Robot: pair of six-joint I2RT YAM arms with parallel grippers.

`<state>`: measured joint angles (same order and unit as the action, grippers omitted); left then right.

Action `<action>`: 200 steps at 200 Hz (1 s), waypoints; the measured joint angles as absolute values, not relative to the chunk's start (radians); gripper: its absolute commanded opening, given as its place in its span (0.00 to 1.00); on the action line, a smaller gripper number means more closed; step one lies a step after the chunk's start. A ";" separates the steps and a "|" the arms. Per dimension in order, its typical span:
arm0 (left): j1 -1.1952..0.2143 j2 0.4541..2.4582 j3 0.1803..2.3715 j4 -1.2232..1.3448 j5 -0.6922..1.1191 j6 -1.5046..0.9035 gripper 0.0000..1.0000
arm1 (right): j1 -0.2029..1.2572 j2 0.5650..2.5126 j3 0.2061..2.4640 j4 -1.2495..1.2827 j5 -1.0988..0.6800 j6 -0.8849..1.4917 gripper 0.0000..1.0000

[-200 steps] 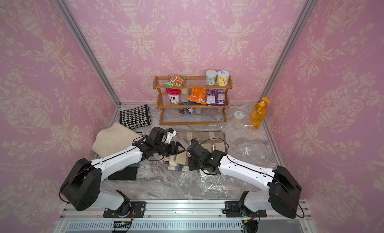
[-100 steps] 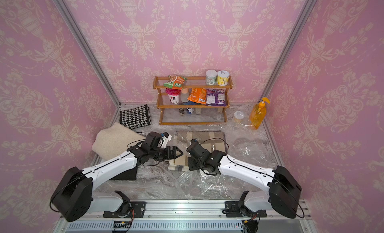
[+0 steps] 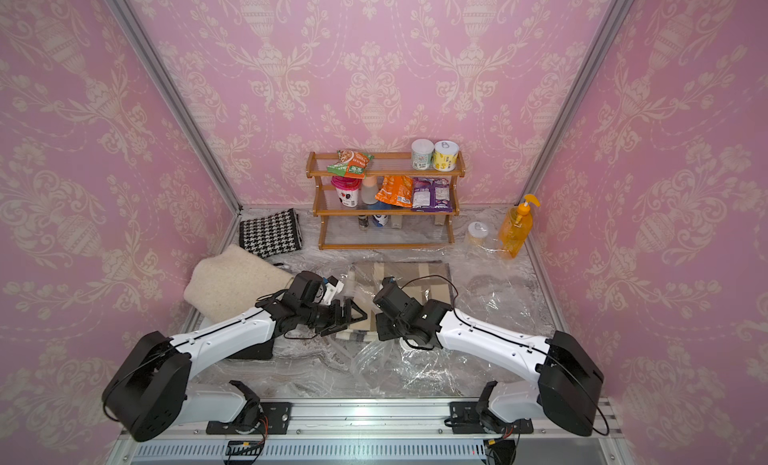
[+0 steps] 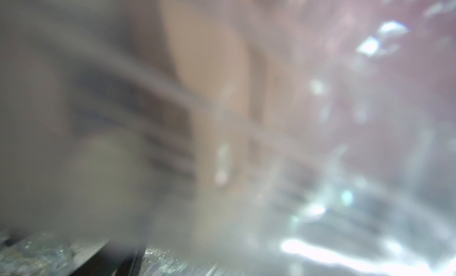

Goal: Take the scarf out of the vacuum bag
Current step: Adjust the scarf in the vacuum bag, then take out the scarf from the vacuum bag.

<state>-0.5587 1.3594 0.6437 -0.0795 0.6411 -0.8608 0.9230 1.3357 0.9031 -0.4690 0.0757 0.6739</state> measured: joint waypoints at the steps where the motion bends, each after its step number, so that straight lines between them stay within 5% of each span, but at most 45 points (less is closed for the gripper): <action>1: -0.559 1.361 0.642 -0.074 0.643 -0.864 0.99 | 0.923 1.336 0.903 -0.469 0.076 0.674 0.08; 55: -0.559 1.380 0.622 0.008 0.682 -0.932 0.88 | 0.923 1.336 0.903 -0.469 0.076 0.674 0.08; 81: -0.559 1.393 0.618 0.038 0.691 -0.952 0.71 | 0.923 1.336 0.903 -0.469 0.075 0.674 0.08; 139: -0.559 1.402 0.616 0.041 0.694 -0.957 0.52 | 0.923 1.336 0.903 -0.469 0.076 0.674 0.08; 200: -0.559 1.416 0.619 0.032 0.693 -0.949 0.17 | 0.923 1.336 0.904 -0.470 0.075 0.673 0.08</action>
<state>-0.5587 1.4162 0.6186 0.0322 0.6933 -0.9493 0.9230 1.3357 0.9043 -0.4698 0.0753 0.6735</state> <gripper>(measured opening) 0.223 0.078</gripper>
